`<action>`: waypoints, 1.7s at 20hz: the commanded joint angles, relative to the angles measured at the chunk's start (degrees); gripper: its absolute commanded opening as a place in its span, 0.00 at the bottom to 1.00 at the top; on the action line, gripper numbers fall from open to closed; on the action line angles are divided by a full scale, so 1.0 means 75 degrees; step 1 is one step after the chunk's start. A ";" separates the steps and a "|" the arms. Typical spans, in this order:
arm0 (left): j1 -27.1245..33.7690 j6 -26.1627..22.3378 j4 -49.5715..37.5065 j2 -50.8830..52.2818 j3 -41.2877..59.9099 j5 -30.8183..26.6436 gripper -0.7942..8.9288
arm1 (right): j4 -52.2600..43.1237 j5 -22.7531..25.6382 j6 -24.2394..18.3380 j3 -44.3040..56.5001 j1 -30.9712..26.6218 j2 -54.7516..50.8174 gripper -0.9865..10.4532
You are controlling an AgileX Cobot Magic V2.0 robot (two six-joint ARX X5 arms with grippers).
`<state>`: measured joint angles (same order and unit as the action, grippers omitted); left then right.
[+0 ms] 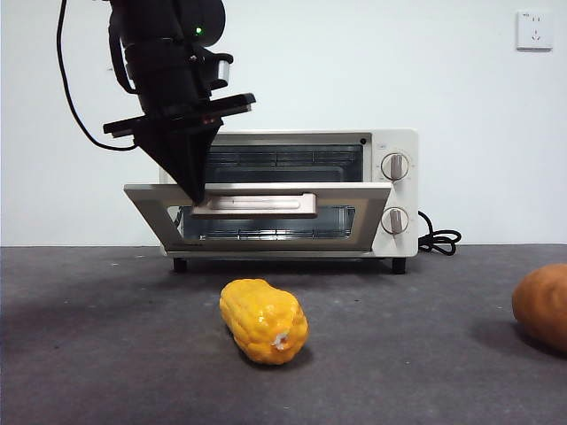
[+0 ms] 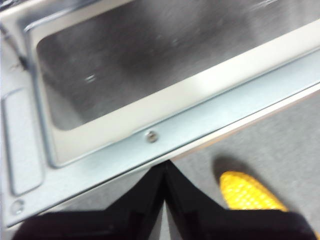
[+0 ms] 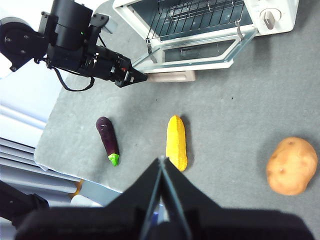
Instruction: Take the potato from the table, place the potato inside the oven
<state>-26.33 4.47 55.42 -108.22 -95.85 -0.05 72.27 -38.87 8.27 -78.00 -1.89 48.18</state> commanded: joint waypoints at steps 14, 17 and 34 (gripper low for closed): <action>-0.0283 -0.0085 0.0481 -0.0233 0.0085 -0.0874 0.08 | -0.0020 -0.0012 -0.0399 -0.0044 0.0003 -0.0012 0.08; -0.0291 -0.0087 0.0813 -0.0233 0.0085 -0.0676 0.08 | -0.0020 -0.0012 -0.0411 -0.0044 0.0003 -0.0009 0.08; -0.0688 -0.0679 0.1268 0.2888 0.0085 0.0463 0.08 | 0.0831 0.1239 -0.1110 -0.0032 0.0006 0.0965 0.20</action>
<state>-31.51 0.19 64.82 -87.48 -95.53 3.53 77.45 -30.00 0.56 -78.13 -1.89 55.33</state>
